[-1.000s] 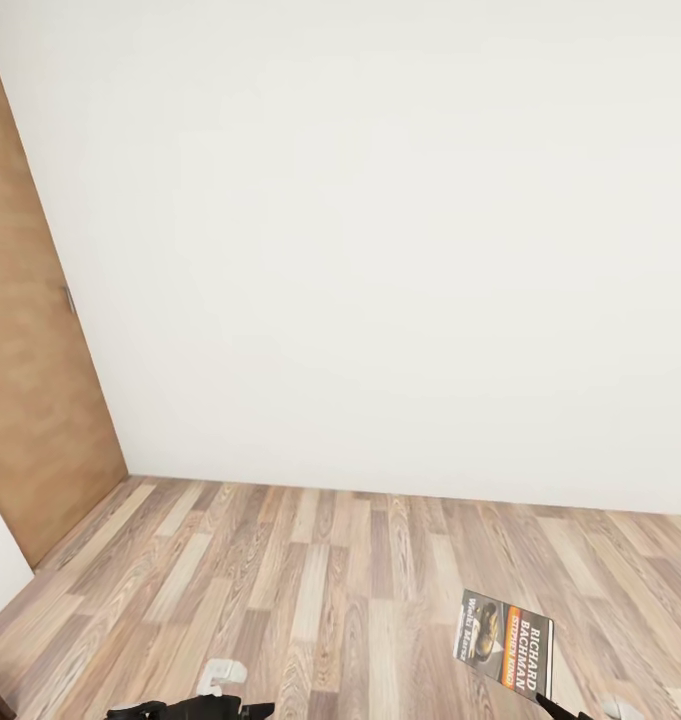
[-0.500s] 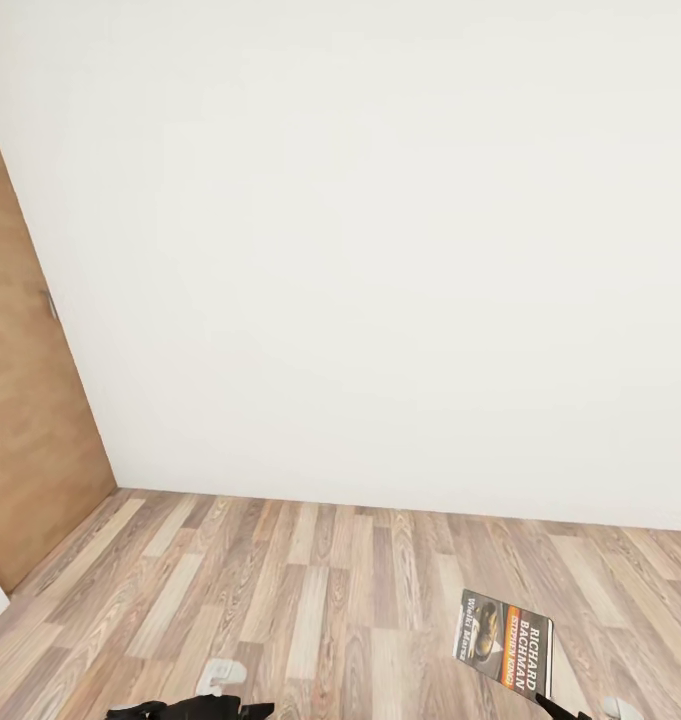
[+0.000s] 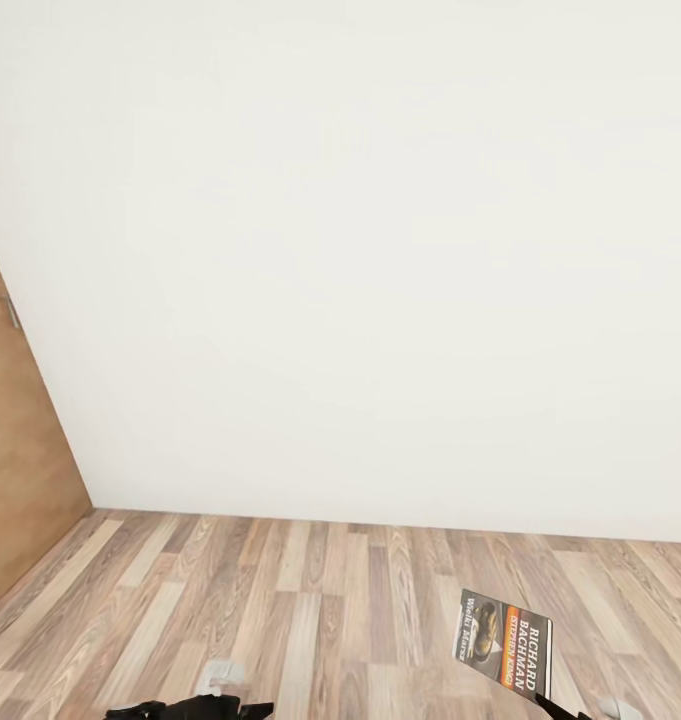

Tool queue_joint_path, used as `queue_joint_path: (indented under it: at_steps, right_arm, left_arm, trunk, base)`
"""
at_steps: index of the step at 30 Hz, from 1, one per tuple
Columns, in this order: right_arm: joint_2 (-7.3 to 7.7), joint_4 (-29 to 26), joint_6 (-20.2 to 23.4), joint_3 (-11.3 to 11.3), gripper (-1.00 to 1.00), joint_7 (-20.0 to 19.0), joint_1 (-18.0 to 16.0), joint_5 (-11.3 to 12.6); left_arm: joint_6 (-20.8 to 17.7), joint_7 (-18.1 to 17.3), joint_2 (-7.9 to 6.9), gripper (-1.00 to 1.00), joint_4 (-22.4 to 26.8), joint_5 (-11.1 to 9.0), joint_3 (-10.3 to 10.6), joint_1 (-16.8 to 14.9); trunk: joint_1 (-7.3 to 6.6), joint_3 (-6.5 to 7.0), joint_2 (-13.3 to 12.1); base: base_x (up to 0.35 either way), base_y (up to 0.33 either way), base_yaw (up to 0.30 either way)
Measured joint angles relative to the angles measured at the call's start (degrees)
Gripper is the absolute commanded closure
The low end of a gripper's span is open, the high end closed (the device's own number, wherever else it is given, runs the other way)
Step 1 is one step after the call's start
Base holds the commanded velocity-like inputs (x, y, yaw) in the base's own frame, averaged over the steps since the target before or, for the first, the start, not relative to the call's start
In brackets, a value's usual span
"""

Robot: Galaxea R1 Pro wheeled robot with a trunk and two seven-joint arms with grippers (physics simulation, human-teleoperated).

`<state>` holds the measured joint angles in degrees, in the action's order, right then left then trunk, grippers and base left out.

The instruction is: In the bedroom, move the book from the bed onto either nightstand, and place the two sandals side by side next to the bed.

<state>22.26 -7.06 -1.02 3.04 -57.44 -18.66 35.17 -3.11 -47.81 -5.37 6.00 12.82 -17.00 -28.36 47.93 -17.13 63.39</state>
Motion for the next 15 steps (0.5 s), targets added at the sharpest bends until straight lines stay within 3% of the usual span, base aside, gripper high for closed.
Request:
queue_joint_path:
  at_steps: [6, 10, 15]
  right_arm:
    - [-0.02, 0.0, 0.0, 0.0, 1.0, 0.0, 0.0, 0.0]
    - [-0.02, 0.0, 0.0, 0.2, 1.0, 0.0, 0.0, 0.1]
    - [-0.01, 0.0, 0.0, 0.2, 1.0, 0.0, 0.0, 0.1]
  left_arm:
    - [0.0, 0.0, 0.0, -1.0, 0.0, 0.0, 0.0, 0.0]
    - [0.0, 0.0, 0.0, -1.0, 0.0, 0.0, 0.0, 0.0]
    - [-0.1, 0.1, 0.02, -1.0, 0.0, 0.0, 0.0, 0.0]
  trunk:
    - [0.01, 0.02, 0.0]
    - [0.03, 0.02, 0.0]
    - [0.03, 0.02, 0.0]
  base:
    - [0.253, 0.0, -0.007]
    - [0.057, 0.0, -0.061]
    - [0.008, 0.0, -0.199]
